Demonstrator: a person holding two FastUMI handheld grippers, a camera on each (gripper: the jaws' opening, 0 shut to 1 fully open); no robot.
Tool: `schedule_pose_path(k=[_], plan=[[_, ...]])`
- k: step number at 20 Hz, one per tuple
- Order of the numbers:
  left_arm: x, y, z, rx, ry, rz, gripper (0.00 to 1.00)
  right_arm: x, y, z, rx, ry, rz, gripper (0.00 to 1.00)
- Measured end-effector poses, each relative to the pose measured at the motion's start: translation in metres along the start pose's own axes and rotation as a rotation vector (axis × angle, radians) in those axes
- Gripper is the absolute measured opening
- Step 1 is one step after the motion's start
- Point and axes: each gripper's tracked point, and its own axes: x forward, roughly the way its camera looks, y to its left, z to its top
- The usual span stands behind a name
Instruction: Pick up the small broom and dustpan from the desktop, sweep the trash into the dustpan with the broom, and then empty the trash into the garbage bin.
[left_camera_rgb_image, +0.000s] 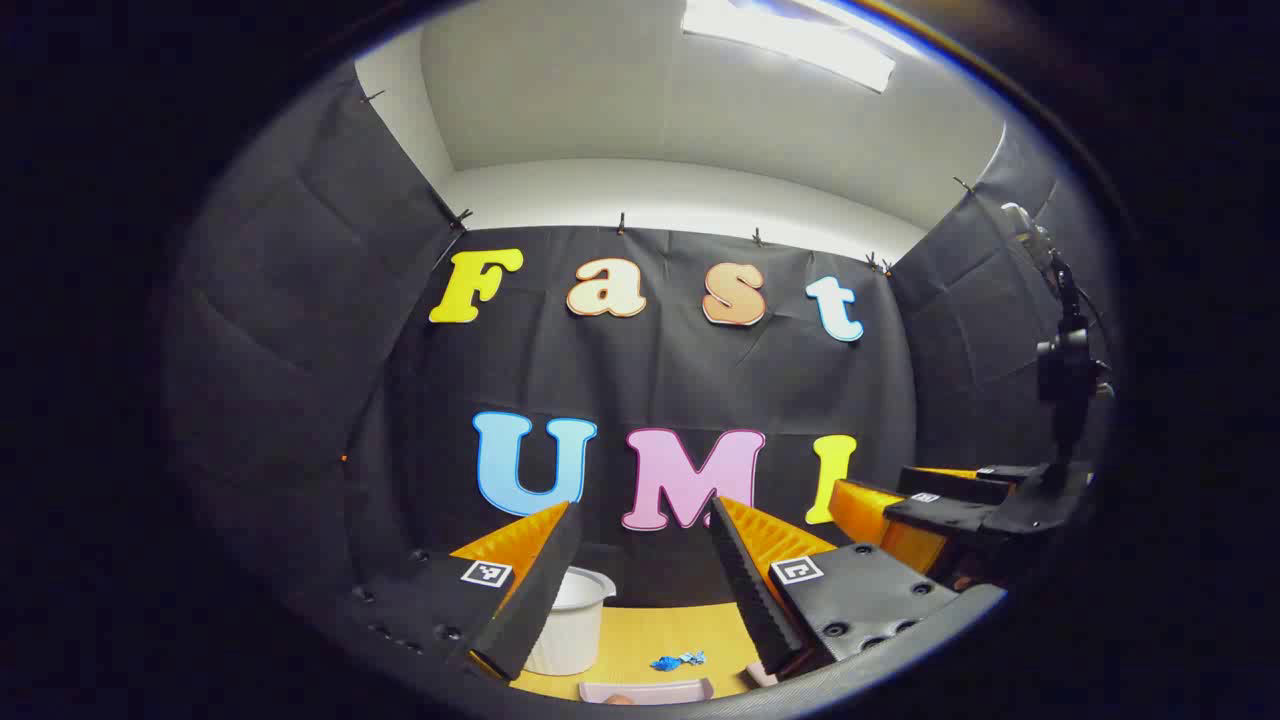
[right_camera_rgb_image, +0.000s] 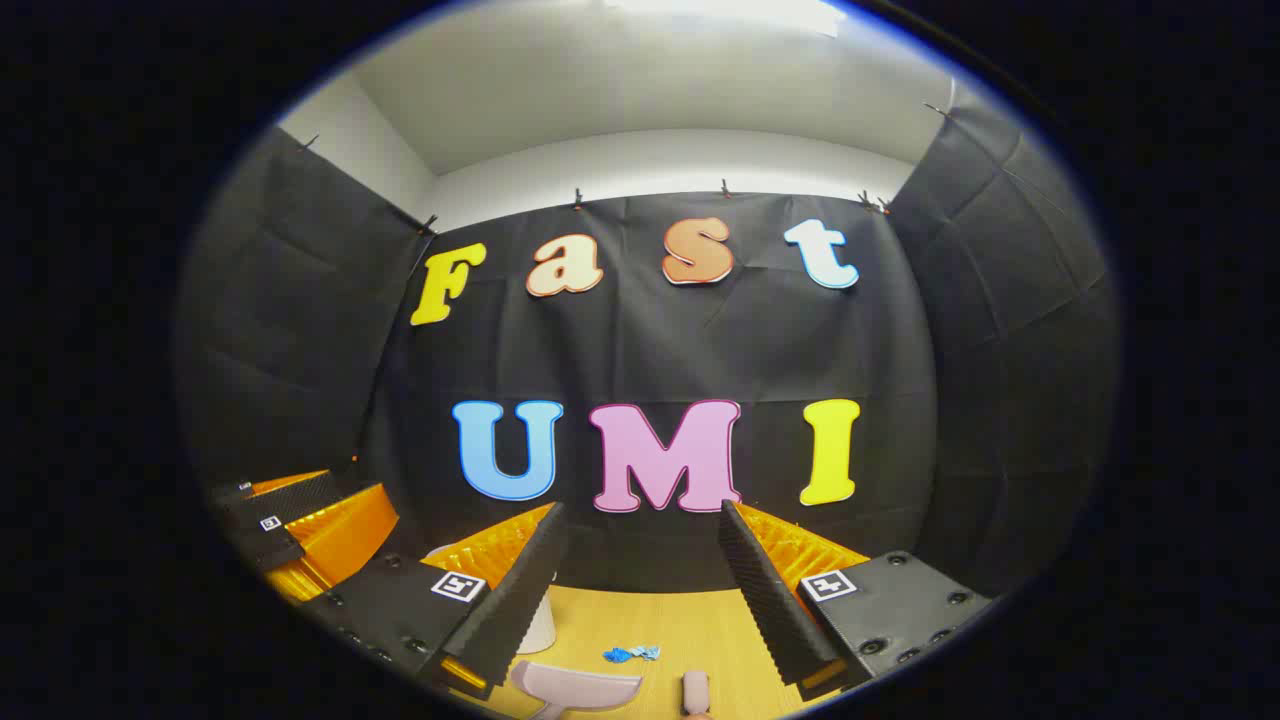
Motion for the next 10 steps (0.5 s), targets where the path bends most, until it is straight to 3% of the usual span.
schedule_pose_path(k=[2, 4, 10], plan=[[0.007, -0.011, -0.009, -0.015, 0.043, -0.022, 0.76, 0.004, -0.021, -0.008, -0.043, 0.019, -0.06, 0.96], [0.011, -0.01, -0.016, -0.032, 0.069, -0.017, 0.75, 0.005, -0.027, -0.009, -0.1, 0.012, -0.073, 0.98], [0.021, -0.014, -0.024, -0.028, 0.098, -0.004, 0.77, 0.007, -0.027, 0.003, -0.137, -0.056, -0.045, 0.98]])
